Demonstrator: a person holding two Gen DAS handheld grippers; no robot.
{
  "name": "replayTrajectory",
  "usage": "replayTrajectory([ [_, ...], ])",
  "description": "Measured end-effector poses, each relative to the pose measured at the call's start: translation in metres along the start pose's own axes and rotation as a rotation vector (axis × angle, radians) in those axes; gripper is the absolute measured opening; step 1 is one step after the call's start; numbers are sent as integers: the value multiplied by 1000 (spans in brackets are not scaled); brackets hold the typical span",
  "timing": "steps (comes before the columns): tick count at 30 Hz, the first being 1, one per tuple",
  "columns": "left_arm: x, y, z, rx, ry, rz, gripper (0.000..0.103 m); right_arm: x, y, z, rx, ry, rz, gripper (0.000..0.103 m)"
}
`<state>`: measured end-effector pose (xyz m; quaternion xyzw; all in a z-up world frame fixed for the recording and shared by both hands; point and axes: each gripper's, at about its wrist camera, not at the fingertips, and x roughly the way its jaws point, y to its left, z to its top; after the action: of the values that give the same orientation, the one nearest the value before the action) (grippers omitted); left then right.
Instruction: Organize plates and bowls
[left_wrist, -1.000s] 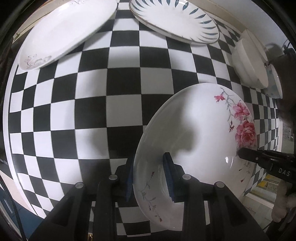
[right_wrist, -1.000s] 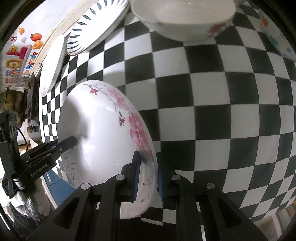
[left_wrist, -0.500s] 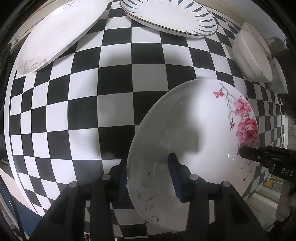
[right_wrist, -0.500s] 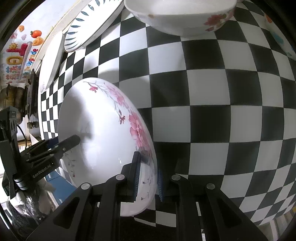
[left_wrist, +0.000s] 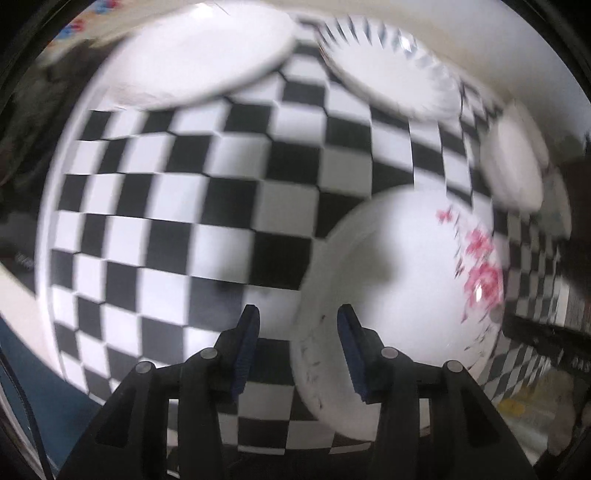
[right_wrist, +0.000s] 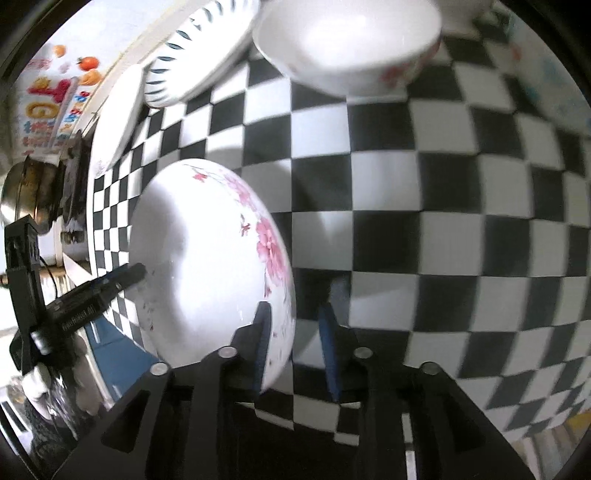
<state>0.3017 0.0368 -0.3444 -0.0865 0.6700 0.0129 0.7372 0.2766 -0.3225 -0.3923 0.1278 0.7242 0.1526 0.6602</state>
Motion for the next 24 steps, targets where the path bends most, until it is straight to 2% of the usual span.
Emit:
replayTrajectory([
  [4,-52,14,-3,-84,-120,-9,41,-44,32,-3,-127,-108,-35,41],
  [6,-74,24,5,-125,-168,-29,41,-69,55,3,-186,-191,5,56],
  [8,-91,39,26,-159,-213,-33,41,-86,80,16,-237,-247,59,72],
  [9,-98,48,34,-177,-229,-33,41,-91,95,26,-270,-253,84,73],
  [12,-98,70,61,-236,-251,-15,41,-93,138,61,-380,-243,30,73],
  [14,-93,88,76,-276,-246,-1,41,-86,161,94,-386,-228,24,73],
  [19,-53,133,117,-354,-182,-10,41,-42,207,175,-382,-166,-11,70],
  [24,-15,170,149,-406,-127,-51,41,18,238,252,-362,-60,58,68],
])
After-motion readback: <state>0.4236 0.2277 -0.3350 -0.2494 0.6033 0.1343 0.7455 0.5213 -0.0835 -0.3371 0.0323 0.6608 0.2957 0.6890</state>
